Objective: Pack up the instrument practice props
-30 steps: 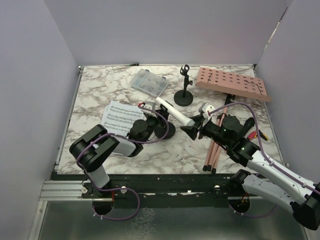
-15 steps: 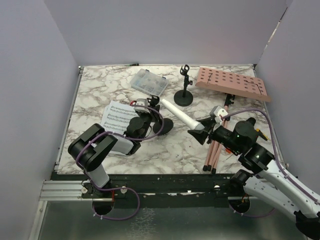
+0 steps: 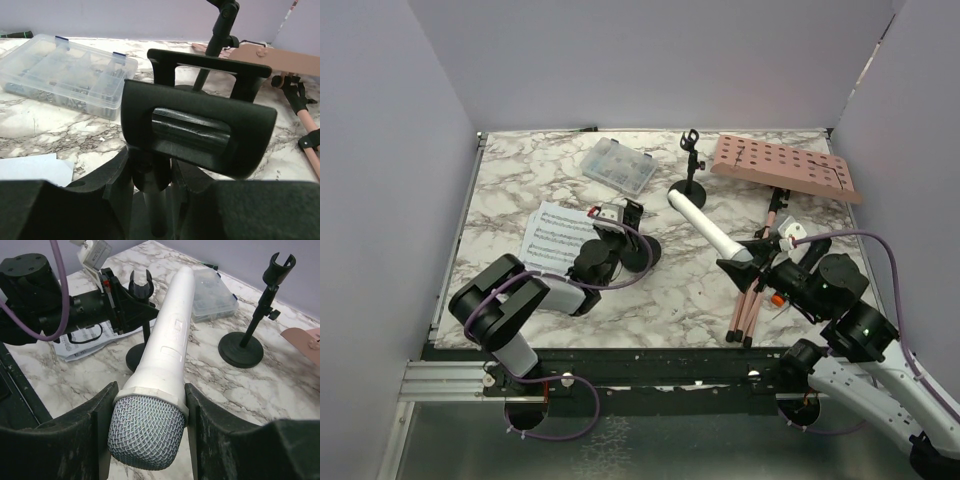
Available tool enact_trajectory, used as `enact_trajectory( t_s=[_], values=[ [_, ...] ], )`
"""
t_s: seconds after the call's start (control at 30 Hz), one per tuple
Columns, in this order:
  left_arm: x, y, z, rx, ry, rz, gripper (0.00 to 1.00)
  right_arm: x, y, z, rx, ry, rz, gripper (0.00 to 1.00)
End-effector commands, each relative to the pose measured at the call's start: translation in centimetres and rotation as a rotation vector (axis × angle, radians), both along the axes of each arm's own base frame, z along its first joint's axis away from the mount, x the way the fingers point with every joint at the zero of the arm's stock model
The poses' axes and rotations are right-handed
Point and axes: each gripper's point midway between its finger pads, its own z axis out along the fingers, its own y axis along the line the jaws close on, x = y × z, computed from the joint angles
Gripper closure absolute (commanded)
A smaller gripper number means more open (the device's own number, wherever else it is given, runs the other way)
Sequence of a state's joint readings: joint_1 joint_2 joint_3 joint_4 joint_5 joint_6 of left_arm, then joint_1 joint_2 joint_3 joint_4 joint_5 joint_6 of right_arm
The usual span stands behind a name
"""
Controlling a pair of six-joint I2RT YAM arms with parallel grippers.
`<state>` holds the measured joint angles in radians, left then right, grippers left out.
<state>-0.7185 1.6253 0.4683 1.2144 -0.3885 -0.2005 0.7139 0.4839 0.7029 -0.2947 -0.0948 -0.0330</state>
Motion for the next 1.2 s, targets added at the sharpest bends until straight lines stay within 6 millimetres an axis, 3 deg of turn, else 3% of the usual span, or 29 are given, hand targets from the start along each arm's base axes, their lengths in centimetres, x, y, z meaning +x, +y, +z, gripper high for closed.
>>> enact_trajectory(
  t_s=[0.0, 0.37, 0.63, 0.83, 1.03, 1.17],
  values=[
    [-1.9, 0.3, -4.2, 0.166, 0.094, -0.049, 0.76, 0.0, -1.0, 1.1, 0.008, -0.011, -0.046, 0.99],
    [-2.5, -0.8, -3.0, 0.169, 0.058, -0.097, 0.80, -0.1, -0.6, 1.3, 0.006, -0.014, -0.025, 1.00],
    [-3.7, -1.5, -1.6, 0.190, 0.007, -0.183, 0.43, -0.3, -0.4, 1.4, 0.017, 0.010, -0.018, 1.00],
    [-5.0, -0.4, 0.5, 0.240, -0.049, -0.201, 0.29, -0.4, -0.1, 1.4, 0.053, 0.052, -0.012, 0.99],
    [-6.7, 1.3, 4.1, 0.319, -0.117, -0.212, 0.21, -1.0, 0.7, 2.3, 0.052, 0.082, 0.034, 0.99],
    [-8.1, 2.1, 7.7, 0.405, -0.200, -0.247, 0.21, -1.3, 0.9, 3.4, 0.060, 0.082, 0.054, 1.00]
  ],
)
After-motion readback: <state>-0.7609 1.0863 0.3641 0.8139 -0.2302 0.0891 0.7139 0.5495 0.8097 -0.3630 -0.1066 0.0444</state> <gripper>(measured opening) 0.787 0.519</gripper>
